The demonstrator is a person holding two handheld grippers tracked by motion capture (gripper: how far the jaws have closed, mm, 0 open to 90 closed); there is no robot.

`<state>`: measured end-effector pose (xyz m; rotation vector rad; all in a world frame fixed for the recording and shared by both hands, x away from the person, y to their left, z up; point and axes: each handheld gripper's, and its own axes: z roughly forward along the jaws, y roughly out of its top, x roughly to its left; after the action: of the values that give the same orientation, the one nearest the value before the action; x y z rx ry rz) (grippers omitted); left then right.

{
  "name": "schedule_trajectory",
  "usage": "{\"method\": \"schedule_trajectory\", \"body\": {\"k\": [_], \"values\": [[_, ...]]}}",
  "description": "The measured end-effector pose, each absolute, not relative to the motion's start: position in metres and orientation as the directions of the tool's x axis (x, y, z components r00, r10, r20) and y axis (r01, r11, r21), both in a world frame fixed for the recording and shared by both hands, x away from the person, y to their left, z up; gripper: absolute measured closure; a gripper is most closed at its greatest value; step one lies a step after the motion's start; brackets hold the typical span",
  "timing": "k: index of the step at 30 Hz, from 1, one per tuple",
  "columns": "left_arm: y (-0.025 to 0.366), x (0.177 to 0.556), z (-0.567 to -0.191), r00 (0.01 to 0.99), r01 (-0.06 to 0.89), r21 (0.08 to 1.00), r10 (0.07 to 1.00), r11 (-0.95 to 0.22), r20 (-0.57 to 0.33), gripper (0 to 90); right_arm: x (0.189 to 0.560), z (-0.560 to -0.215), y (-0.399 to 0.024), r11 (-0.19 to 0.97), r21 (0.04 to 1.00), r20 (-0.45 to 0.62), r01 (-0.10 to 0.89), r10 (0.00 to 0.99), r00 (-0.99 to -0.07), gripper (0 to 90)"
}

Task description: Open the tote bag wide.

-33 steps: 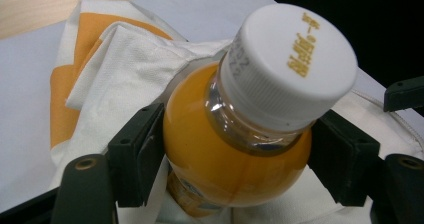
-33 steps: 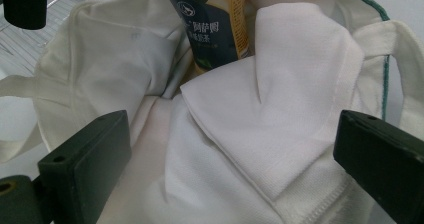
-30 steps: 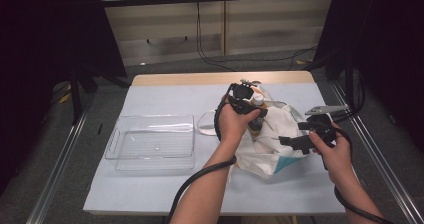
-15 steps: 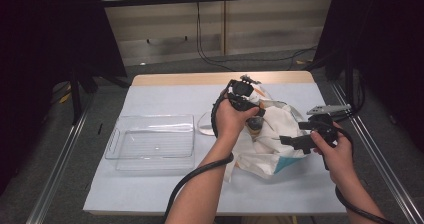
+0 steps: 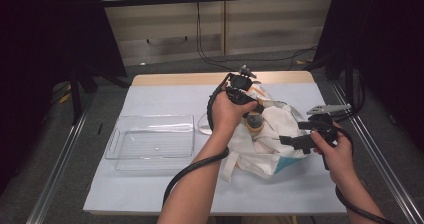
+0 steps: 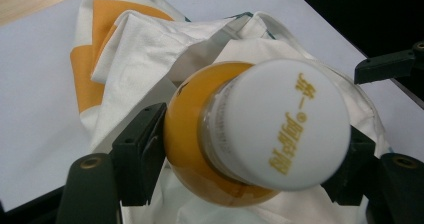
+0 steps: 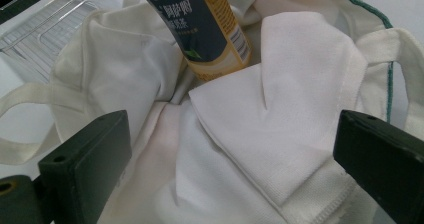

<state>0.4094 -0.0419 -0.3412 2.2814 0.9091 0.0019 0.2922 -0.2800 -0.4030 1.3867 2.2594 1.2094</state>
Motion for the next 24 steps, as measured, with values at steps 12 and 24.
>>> {"method": "schedule_trajectory", "body": {"k": [12, 24], "values": [[-0.040, 0.409, -0.328, 0.756, 0.623, 0.574, 0.598, -0.531, -0.266, 30.3, 0.293, -0.402, -0.280, 0.211, 0.745, 0.217, 0.632, 0.820, -0.529, 1.7], [-0.040, 0.411, -0.324, 0.752, 0.634, 0.557, 0.595, -0.536, -0.283, 30.3, 0.293, -0.402, -0.279, 0.209, 0.744, 0.218, 0.634, 0.822, -0.526, 1.7]]}}
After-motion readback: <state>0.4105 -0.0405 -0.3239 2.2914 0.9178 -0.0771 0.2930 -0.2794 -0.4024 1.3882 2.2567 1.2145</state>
